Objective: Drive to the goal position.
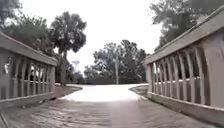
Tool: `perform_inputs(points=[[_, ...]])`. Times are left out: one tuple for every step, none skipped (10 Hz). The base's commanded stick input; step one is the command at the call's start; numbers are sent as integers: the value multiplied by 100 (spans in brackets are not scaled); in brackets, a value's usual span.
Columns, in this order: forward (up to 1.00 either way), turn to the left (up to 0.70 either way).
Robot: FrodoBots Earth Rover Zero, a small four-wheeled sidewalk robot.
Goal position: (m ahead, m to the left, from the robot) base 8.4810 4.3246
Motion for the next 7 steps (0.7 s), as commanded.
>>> perform_inputs(points=[[85,0],[85,0],[85,0],[85,0],[85,0],[85,0],[85,0]])
